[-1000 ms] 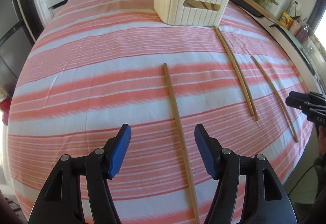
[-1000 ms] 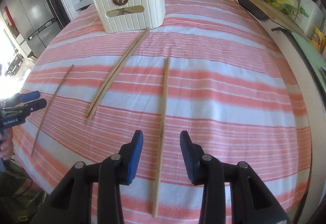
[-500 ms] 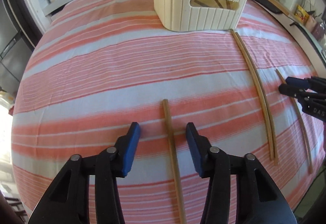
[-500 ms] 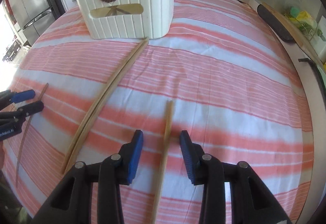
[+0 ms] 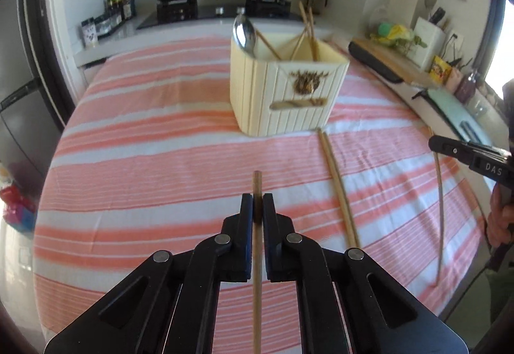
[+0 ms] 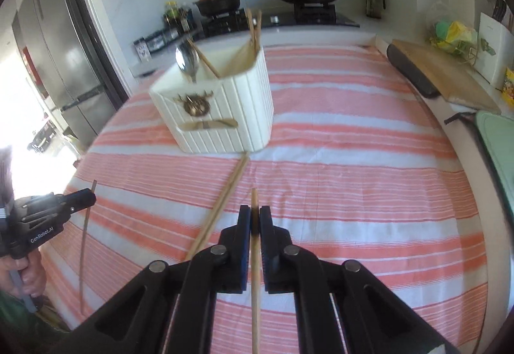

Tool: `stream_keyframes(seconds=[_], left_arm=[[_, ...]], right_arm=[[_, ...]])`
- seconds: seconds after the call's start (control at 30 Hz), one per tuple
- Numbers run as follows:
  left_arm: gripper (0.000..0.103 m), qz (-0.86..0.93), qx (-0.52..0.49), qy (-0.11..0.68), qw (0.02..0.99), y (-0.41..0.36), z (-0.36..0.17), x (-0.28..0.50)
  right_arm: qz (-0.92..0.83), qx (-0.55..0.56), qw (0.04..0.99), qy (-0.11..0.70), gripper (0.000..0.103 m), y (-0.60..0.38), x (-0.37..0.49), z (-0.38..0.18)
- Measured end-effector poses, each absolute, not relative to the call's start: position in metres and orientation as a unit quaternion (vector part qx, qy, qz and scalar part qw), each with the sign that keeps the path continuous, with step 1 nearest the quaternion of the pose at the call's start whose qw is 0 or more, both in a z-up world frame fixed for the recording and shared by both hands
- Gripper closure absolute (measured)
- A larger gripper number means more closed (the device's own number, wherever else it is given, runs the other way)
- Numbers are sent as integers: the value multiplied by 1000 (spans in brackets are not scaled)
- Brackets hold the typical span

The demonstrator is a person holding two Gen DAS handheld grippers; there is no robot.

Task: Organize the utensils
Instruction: 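Lift and carry both chopsticks over the holder with both tools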

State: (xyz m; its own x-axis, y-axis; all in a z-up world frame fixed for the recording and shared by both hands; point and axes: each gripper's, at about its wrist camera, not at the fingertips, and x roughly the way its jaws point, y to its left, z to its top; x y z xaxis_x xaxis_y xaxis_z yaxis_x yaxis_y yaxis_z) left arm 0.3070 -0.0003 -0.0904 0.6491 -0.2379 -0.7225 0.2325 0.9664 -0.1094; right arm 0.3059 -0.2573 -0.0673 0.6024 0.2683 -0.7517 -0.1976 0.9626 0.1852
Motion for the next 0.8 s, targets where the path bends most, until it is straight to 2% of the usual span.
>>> stream_keyframes(seconds=[0.27, 0.5, 0.8], left_arm=[[99, -156, -52, 304, 938, 18, -26, 258], [99, -152, -65, 268, 949, 21, -10, 247], [99, -151, -72, 260, 951, 25, -2, 246]], right_arm=[[152, 44, 933, 324, 97, -257, 247, 10], [145, 42, 952, 267, 97, -250, 233, 30], [149, 28, 959, 241, 97, -241, 232, 51]])
